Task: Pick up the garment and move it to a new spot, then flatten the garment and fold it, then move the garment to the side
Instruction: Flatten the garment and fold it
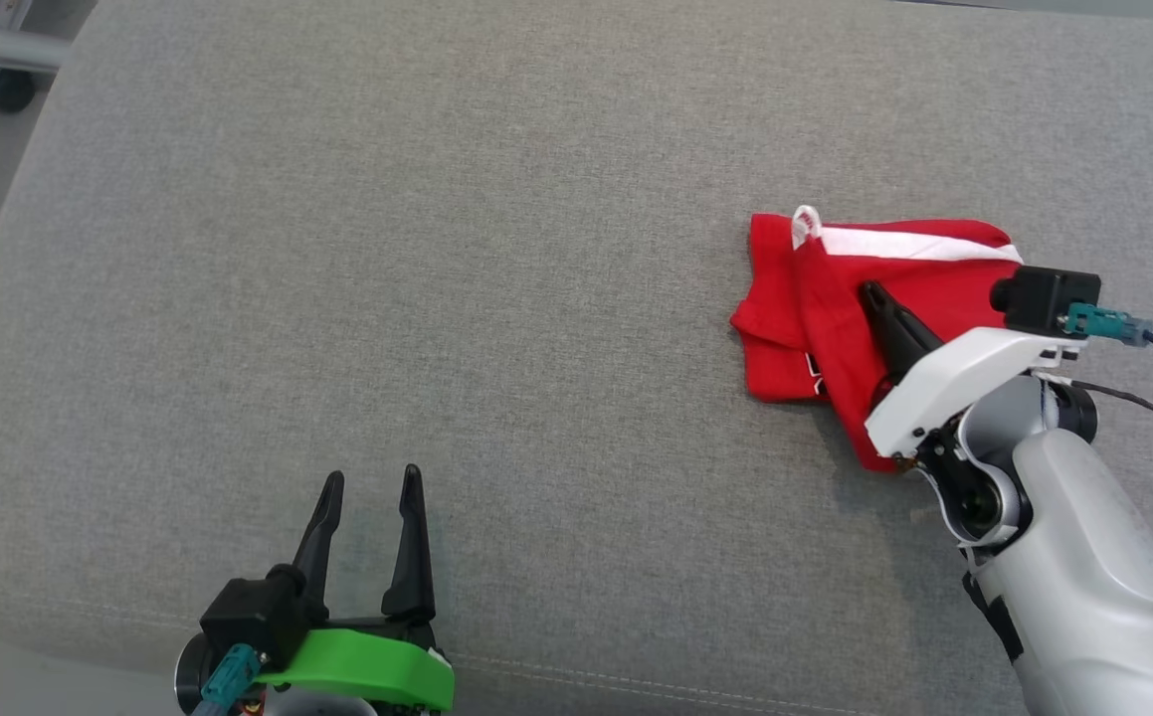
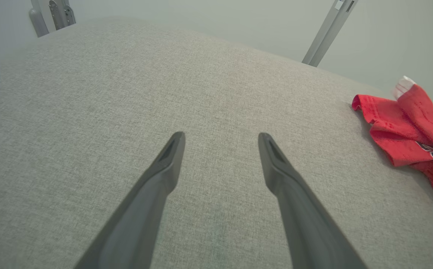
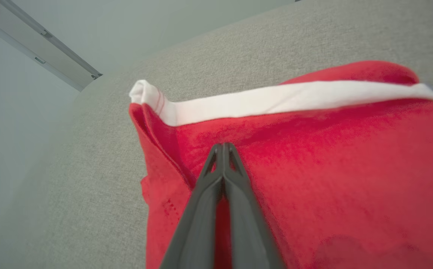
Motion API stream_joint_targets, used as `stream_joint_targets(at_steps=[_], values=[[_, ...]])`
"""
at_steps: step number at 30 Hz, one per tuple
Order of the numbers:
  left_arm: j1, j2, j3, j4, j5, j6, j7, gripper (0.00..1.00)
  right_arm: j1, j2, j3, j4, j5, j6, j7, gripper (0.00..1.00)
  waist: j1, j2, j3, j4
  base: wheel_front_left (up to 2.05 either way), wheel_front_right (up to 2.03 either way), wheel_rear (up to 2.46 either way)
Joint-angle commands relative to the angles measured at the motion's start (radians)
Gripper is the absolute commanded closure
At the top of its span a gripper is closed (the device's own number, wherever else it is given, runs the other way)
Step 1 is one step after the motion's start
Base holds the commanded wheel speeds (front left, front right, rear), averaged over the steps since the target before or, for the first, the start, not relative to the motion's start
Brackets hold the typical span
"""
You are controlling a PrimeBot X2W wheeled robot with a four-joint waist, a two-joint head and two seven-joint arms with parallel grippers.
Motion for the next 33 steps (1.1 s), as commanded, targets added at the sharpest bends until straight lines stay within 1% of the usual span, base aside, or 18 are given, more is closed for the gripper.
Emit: stream_joint_targets(at_steps=[1, 6, 10, 16, 20, 23, 27, 33], values=[[-0.015, -0.005, 0.005, 0.004, 0.013, -0.007, -0.002, 0.0, -0.032, 0.014, 0.015, 0.019, -0.008, 0.0, -0.002, 1.0, 0.0, 0.0, 0.006, 0.022, 0.0, 0.0, 0.0], [-0.017, -0.011, 0.008, 0.013, 0.016, -0.012, -0.002, 0.0, -0.065, 0.034, 0.051, 0.06, -0.017, 0.0, 0.005, 1.0, 0.0, 0.0, 0.0, 0.043, 0.0, 0.0, 0.0], [0.0, -0.013, 0.014, 0.018, 0.016, -0.013, -0.002, 0.0, -0.075, 0.056, 0.109, 0.085, -0.006, 0.0, 0.006, 1.0, 0.0, 0.0, -0.019, 0.054, 0.0, 0.0, 0.0], [0.028, -0.016, 0.029, 0.019, 0.021, -0.01, -0.002, 0.0, -0.037, 0.067, 0.197, 0.058, 0.03, 0.0, -0.016, 1.0, 0.0, 0.0, -0.062, 0.045, 0.0, 0.0, 0.0], [0.05, -0.017, 0.042, 0.013, 0.021, -0.011, -0.002, 0.0, 0.002, 0.04, 0.227, 0.01, 0.039, 0.0, -0.044, 1.0, 0.0, 0.0, -0.094, 0.025, 0.0, 0.0, 0.0], [0.064, -0.014, 0.054, 0.007, 0.025, -0.01, -0.002, 0.0, 0.039, 0.01, 0.224, -0.039, 0.031, 0.0, -0.067, 1.0, 0.0, 0.0, -0.117, 0.008, 0.0, 0.0, 0.0], [0.086, -0.007, 0.071, -0.003, 0.03, -0.007, -0.002, 0.0, 0.098, -0.045, 0.196, -0.104, -0.031, 0.0, -0.095, 1.0, 0.0, 0.0, -0.142, -0.017, 0.0, 0.0, 0.0], [0.125, -0.007, 0.088, -0.012, 0.037, -0.001, -0.002, 0.0, 0.22, -0.08, 0.117, -0.193, -0.104, 0.0, -0.131, 1.0, 0.0, 0.0, -0.189, -0.055, 0.0, 0.0, 0.0]])
